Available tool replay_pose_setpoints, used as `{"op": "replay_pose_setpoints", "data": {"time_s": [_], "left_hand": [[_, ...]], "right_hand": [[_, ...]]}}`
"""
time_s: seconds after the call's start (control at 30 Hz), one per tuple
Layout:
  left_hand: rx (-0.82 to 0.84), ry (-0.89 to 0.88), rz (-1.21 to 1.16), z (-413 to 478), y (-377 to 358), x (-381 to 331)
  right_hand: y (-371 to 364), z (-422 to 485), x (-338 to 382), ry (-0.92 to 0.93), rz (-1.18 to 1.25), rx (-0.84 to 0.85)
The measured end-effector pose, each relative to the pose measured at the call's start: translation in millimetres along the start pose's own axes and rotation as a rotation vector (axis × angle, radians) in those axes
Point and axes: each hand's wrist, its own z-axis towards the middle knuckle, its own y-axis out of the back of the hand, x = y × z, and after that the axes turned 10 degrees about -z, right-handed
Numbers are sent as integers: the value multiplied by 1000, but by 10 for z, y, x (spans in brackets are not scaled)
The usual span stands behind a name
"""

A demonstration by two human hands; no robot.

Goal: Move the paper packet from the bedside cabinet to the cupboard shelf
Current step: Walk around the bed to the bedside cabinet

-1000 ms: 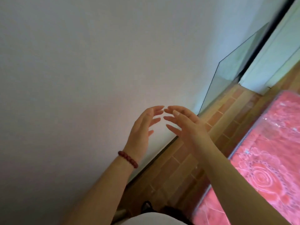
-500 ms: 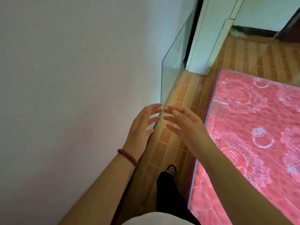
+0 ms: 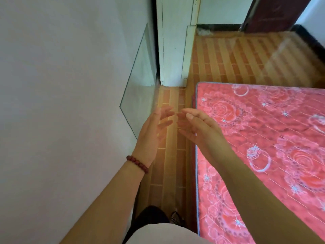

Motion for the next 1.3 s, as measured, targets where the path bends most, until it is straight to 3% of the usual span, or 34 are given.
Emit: {"op": "replay_pose_setpoints", "data": {"time_s": [0.63,0.93,1.3], "left_hand": [[200,-62,109,3960,-437,-1011],[249,8,92,5372,-646,-1124],[309,-15,159,7440,-1497,-1437]], "right_hand": [[850,3565,721,116,61,-206],[1283,4925,798,90,126,-255],[2295,6768,1261,72,75,-280]]}}
